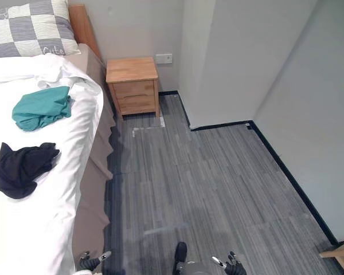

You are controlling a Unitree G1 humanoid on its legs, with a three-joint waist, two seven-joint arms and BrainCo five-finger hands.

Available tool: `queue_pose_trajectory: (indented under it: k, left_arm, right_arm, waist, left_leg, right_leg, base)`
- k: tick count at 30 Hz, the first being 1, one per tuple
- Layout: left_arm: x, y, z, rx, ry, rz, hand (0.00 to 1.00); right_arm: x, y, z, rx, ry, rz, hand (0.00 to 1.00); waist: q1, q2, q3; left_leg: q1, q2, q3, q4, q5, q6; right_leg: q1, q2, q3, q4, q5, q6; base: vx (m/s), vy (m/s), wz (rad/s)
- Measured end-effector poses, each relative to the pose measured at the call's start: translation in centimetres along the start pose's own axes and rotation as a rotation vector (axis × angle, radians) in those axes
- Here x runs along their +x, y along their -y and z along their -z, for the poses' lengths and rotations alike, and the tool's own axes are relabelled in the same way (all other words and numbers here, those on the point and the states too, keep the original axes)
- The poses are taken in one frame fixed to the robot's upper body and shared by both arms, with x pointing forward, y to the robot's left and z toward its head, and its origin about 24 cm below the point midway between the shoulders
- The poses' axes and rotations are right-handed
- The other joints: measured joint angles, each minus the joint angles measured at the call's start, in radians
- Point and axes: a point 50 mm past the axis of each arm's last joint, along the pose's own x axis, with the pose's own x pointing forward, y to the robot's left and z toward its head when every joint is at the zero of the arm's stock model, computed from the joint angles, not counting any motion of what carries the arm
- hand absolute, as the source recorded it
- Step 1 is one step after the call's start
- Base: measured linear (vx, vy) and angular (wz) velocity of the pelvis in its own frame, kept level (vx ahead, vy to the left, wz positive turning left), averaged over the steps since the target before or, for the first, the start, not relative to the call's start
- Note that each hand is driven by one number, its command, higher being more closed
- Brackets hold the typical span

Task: Tidy the bed and pick cloth on bed and put in laundry

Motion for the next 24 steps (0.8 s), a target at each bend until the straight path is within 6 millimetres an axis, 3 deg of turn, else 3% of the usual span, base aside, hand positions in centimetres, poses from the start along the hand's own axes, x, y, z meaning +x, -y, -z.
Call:
queue_pose_trajectory:
  k: [12,18,19,20,21,22,23,24]
  left_arm:
    - [0.1,0.2,-0.7,-0.055,0.011,0.002,0.00]
    - [0.6,-2.1,-1.7,-0.121,0.066,-0.054,0.00]
    - [0.8,-2.5,-2.1,-0.137,0.080,-0.065,0.00]
    - [0.6,-2.3,-1.8,-0.168,0.076,-0.065,0.00]
    - [0.6,-2.8,-1.7,-0.185,0.084,-0.079,0.00]
    - [0.7,-3.8,-2.0,-0.198,0.105,-0.104,0.00]
    - [0.6,-3.9,-1.7,-0.227,0.095,-0.111,0.00]
    - [0.5,-3.9,-1.0,-0.232,0.077,-0.098,0.00]
  right_arm:
    - [-0.2,0.4,0.3,0.003,-0.011,0.029,0.00]
    - [0.1,0.1,0.1,-0.017,-0.013,0.050,0.00]
    - [0.3,0.0,-0.5,-0.041,-0.002,0.038,0.00]
    - [0.6,0.4,-1.5,-0.084,0.019,0.028,0.00]
    - [0.7,0.2,-2.1,-0.107,0.028,0.014,0.00]
    - [0.8,-0.1,-2.1,-0.118,0.032,-0.005,0.00]
    - [0.7,0.7,-2.6,-0.146,0.036,-0.002,0.00]
    - [0.8,1.0,-3.4,-0.155,0.056,0.005,0.00]
  waist:
    - [-0.011,0.029,0.015]
    - [-0.008,0.013,0.050]
    - [-0.011,0.016,0.053]
    - [-0.006,0.084,0.058]
    - [0.008,0.078,0.071]
    - [0.012,0.047,0.082]
    - [0.015,0.055,0.095]
    - [0.038,0.044,0.108]
  left_leg:
    - [-0.003,-0.016,0.004,0.065,0.001,-0.001]
    - [-0.010,-0.011,0.027,0.074,0.001,-0.001]
    - [-0.029,0.013,0.039,0.109,-0.020,-0.036]
    - [-0.050,0.097,0.080,0.160,-0.086,-0.051]
    - [-0.082,0.134,0.100,0.289,-0.107,-0.063]
    - [-0.165,0.154,0.112,0.505,-0.088,-0.070]
    - [-0.282,0.222,0.070,0.779,0.012,0.002]
    - [-0.337,0.232,0.039,0.918,0.119,0.018]
  right_leg:
    - [0.021,-0.013,0.025,0.000,0.004,0.002]
    - [0.021,-0.016,0.017,0.001,0.002,0.004]
    - [0.019,0.001,0.005,0.001,-0.021,0.008]
    - [-0.008,0.045,-0.030,0.136,-0.073,-0.023]
    - [-0.036,0.046,-0.031,0.354,-0.209,-0.022]
    - [-0.026,0.023,-0.021,0.399,-0.313,-0.024]
    - [0.016,0.033,-0.024,0.381,-0.355,-0.043]
    - [0.086,0.027,-0.005,0.339,-0.353,-0.047]
  base:
    - [0.02,0.091,-0.04]
    - [-0.02,0.061,0.04]
    - [-0.01,-0.058,0.10]
    - [0.06,-0.040,0.05]
    - [0.10,-0.058,0.01]
    - [0.07,-0.105,0.09]
    - [0.07,-0.181,0.01]
    - [0.07,-0.192,-0.02]
